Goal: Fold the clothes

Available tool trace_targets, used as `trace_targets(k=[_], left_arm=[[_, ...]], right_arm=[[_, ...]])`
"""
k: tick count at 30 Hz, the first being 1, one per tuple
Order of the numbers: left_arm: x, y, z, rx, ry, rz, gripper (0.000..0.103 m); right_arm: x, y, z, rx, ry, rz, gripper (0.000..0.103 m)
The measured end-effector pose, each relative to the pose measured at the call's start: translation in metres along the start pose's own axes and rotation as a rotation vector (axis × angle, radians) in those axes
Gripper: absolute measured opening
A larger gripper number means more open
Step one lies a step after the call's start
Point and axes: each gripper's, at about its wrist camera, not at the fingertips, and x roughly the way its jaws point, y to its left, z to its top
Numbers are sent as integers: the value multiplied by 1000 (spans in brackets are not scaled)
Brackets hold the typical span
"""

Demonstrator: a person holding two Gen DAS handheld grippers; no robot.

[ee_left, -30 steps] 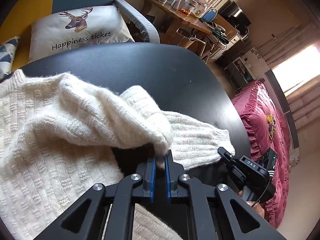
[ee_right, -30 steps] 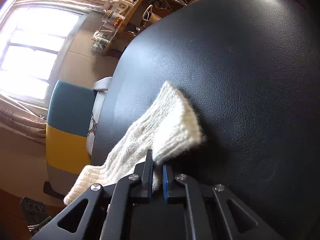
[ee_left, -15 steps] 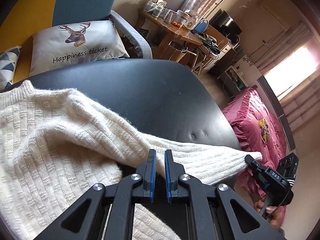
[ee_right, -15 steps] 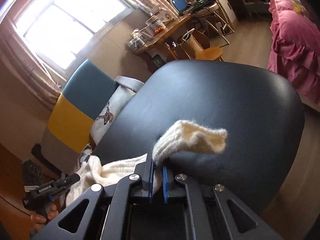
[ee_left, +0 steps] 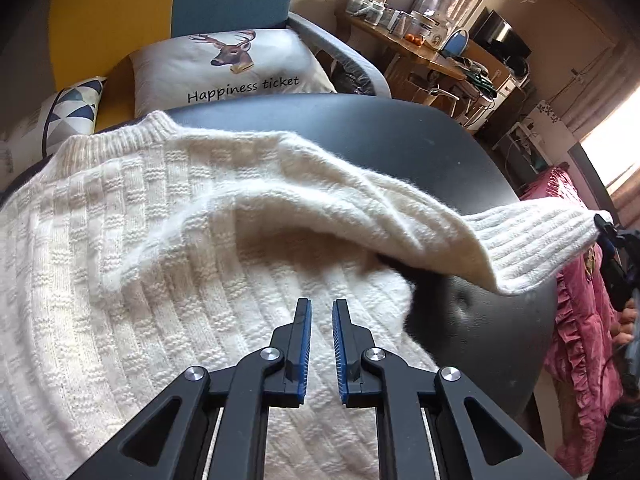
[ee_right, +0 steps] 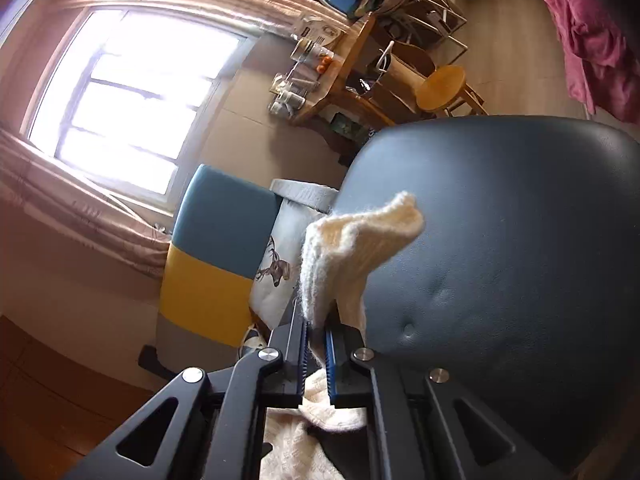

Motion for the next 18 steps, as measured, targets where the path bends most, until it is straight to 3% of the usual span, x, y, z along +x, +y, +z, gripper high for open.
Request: trace_targets(k=[3,5,7,9,14,18], left_arm=[[2,-5,8,22,7,-57,11],[0,-24,14,91,-3,-97,18],[-9,-64,13,293,-97,-62,29],[-11,-106,5,522,-153,-58,33],[15,-170,-15,964,-152,17,34],[33,-191,-35,1255,-134,84,34]], right_arm=[[-18,-13,-13,-2,-1,-61,6],[-27,-31,-22,0,9,-126,6],[-26,-44,-27,-6,30,-166,6],[-22,-56,-30,-15,53,-195,9],[-13,-84,-39,-36,111,-268,9],[-9,-96,-36,-22,161,-246,10]])
